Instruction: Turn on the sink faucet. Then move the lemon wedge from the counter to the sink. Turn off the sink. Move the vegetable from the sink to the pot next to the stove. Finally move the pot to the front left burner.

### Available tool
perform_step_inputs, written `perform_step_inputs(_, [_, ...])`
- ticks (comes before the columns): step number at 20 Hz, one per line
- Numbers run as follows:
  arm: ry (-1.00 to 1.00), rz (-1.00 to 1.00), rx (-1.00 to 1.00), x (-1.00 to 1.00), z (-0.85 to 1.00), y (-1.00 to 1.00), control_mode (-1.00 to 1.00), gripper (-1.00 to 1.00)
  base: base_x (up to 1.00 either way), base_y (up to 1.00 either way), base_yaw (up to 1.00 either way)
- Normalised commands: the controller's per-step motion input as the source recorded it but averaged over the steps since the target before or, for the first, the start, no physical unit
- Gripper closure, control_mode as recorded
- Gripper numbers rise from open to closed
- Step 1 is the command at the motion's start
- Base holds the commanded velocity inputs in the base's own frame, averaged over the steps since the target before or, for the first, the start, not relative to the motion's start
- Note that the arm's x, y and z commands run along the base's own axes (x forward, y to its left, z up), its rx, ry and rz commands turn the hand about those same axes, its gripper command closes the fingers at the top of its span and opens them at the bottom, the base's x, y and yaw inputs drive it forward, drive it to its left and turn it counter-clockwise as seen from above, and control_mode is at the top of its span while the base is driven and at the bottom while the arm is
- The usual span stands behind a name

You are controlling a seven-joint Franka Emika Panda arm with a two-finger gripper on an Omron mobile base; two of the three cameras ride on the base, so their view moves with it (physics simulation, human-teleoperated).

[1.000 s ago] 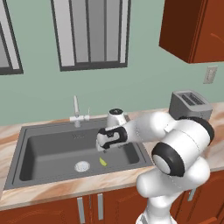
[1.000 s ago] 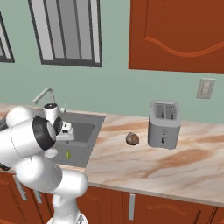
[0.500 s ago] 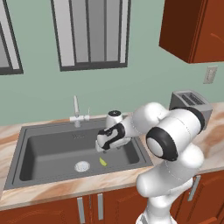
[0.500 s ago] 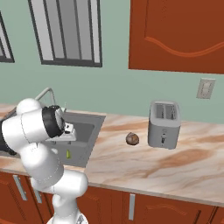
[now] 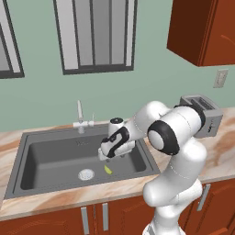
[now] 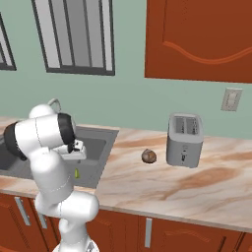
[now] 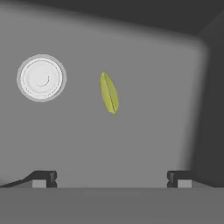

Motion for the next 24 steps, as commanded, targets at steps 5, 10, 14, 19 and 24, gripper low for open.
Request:
perform_step_inputs(5, [0.03,0.00,-0.02,0.20,-0.25,0.15,-1.00,-1.00,0.00,0.00,0.00])
perform_step_inputs(10, [0.00,0.00,-0.02,0.15,-0.27,0.03,-1.00,-1.00,0.00,0.00,0.00])
perform_step_inputs(14, [0.00,0.00,-0.02,0.16,-0.29,0.01,-1.00,-1.00,0.00,0.00,0.00])
perform_step_inputs(19, [0.00,0.00,-0.02,0.17,-0.26,0.00,-1.00,-1.00,0.00,0.00,0.00])
perform_step_inputs(24, [0.00,0.00,-0.01,0.18,-0.19,0.02,-1.00,-1.00,0.00,0.00,0.00])
